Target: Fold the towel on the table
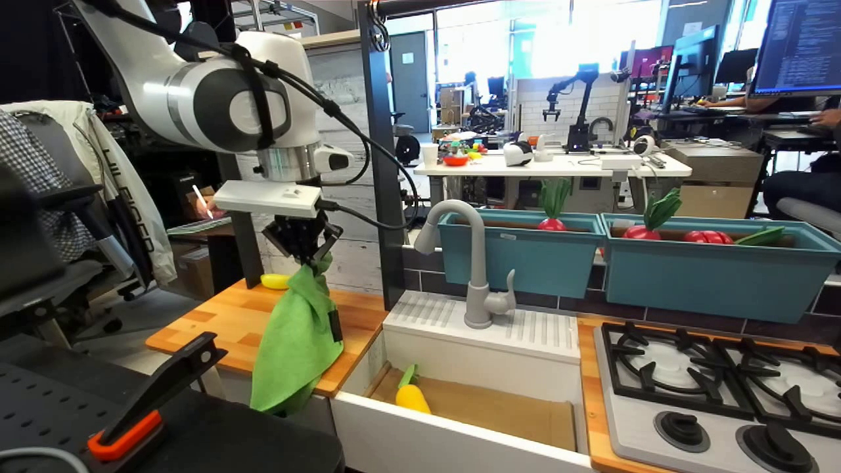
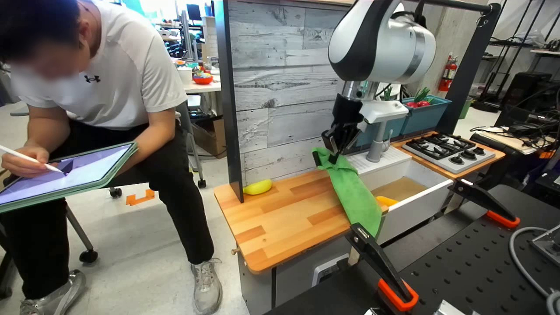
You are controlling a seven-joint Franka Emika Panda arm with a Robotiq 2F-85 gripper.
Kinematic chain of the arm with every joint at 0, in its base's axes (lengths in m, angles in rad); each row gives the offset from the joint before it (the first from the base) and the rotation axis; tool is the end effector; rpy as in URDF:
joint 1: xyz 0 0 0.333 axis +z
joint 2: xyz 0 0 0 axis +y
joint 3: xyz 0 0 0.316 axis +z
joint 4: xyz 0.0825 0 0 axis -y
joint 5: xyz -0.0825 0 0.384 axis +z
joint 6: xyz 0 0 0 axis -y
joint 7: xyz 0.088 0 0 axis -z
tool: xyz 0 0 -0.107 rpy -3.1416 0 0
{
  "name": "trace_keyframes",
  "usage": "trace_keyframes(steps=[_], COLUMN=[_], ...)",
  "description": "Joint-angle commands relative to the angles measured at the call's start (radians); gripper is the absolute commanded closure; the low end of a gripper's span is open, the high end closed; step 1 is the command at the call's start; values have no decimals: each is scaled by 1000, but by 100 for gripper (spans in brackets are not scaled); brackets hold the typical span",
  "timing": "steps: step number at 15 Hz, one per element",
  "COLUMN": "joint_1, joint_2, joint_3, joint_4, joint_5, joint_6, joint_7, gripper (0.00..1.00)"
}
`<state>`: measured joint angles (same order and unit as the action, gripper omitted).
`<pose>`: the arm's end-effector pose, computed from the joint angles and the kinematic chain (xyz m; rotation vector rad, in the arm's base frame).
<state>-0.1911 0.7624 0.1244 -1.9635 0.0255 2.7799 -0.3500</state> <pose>0.6020 -0.0409 0.0876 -3.0400 -0.3404 -0.1175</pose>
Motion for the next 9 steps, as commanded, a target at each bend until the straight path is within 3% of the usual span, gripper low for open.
trace_keyframes(steps=[1, 9], joint_1=[6, 38], joint_2=[-54, -92], joint_3=[8, -9], joint_4=[35, 46], joint_5=[-4, -9], joint_6=[-69, -37], joint_7=[21, 39], gripper=[99, 99])
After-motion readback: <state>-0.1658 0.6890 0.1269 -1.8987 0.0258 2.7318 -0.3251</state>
